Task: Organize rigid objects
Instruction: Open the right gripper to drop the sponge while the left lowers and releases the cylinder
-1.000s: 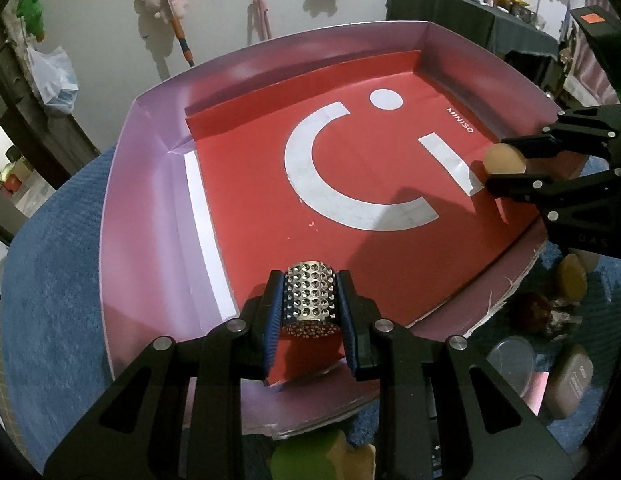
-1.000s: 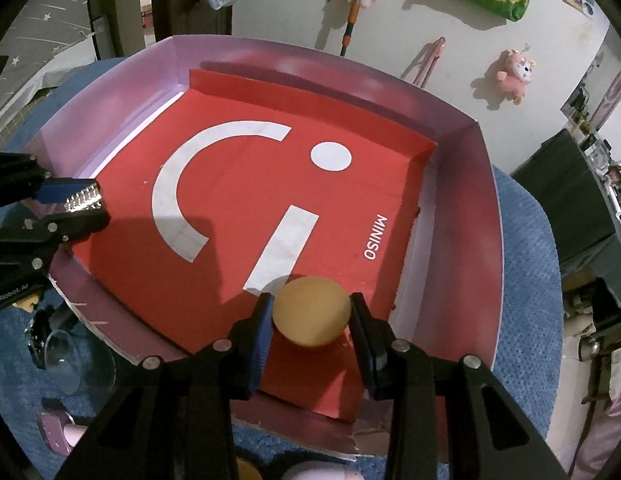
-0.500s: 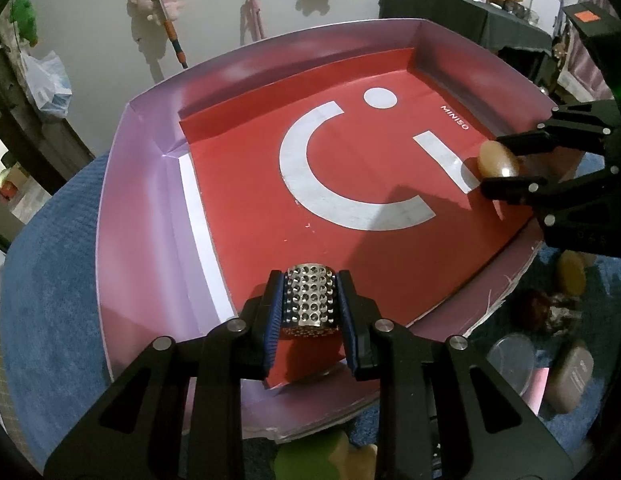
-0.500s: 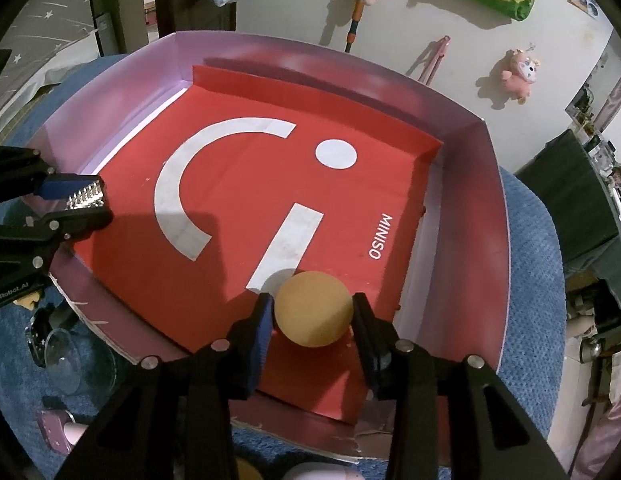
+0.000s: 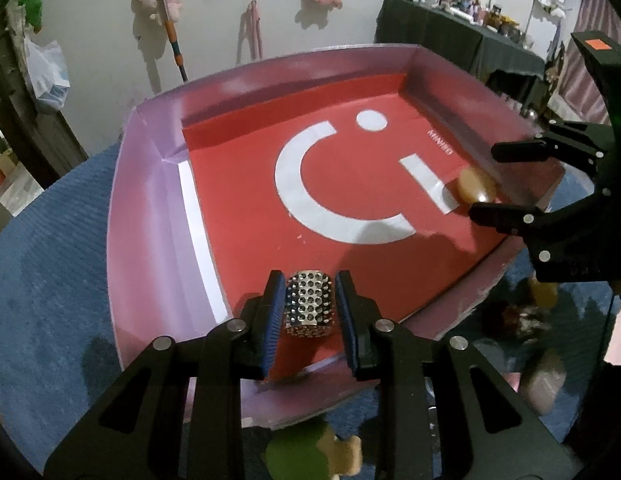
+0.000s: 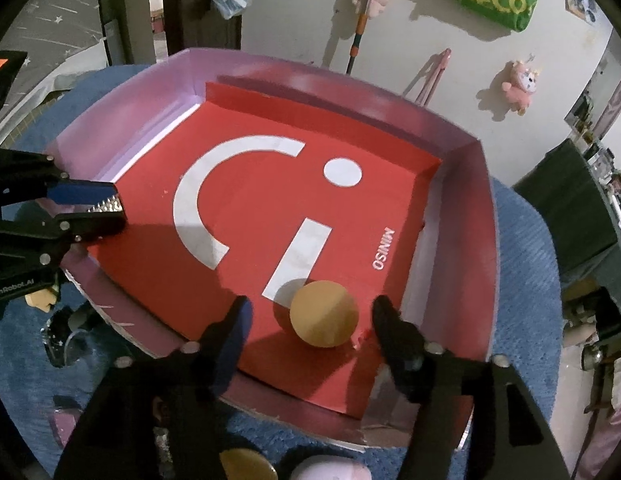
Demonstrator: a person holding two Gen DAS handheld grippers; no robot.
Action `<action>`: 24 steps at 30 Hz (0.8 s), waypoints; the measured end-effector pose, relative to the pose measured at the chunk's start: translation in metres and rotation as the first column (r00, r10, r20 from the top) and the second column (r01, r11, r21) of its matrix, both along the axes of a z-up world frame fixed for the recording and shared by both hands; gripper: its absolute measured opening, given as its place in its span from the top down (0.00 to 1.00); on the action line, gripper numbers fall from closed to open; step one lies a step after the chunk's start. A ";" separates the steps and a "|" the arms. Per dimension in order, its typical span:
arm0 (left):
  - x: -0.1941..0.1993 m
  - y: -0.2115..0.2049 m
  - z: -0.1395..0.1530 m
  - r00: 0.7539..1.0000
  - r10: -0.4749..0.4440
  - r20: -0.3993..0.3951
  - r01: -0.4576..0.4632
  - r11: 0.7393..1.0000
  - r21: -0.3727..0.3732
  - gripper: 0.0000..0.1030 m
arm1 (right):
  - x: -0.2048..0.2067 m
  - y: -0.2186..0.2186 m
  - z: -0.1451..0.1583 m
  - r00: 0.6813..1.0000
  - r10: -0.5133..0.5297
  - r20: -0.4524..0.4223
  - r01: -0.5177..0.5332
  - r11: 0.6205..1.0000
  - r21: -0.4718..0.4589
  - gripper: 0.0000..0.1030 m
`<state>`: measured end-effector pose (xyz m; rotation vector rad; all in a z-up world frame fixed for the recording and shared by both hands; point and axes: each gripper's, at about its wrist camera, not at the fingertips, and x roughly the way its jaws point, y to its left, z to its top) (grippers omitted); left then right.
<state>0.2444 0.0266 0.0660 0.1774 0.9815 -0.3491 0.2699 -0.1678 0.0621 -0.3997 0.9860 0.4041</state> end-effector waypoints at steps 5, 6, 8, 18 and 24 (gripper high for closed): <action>-0.013 0.005 0.019 0.999 0.021 0.037 -0.018 0.998 -0.068 0.76 | -0.010 -0.007 0.018 0.999 -0.015 0.036 0.013 0.999 0.045 0.31; -0.017 0.006 0.023 0.999 0.024 0.047 -0.020 0.996 -0.087 0.76 | -0.013 -0.009 0.022 0.999 -0.019 0.045 0.017 0.998 0.058 0.30; -0.027 0.008 0.034 0.996 0.036 0.076 -0.026 0.991 -0.128 0.76 | -0.021 -0.014 0.032 0.997 -0.028 0.067 0.022 0.996 0.087 0.27; -0.094 0.004 0.064 0.963 0.105 0.249 -0.059 0.981 -0.184 0.75 | -0.079 -0.031 0.070 0.983 -0.053 0.175 0.012 0.973 0.231 0.23; -0.137 0.002 0.070 0.934 0.131 0.333 -0.051 0.970 -0.236 0.32 | -0.122 -0.037 0.072 0.974 -0.059 0.217 -0.008 0.956 0.295 0.21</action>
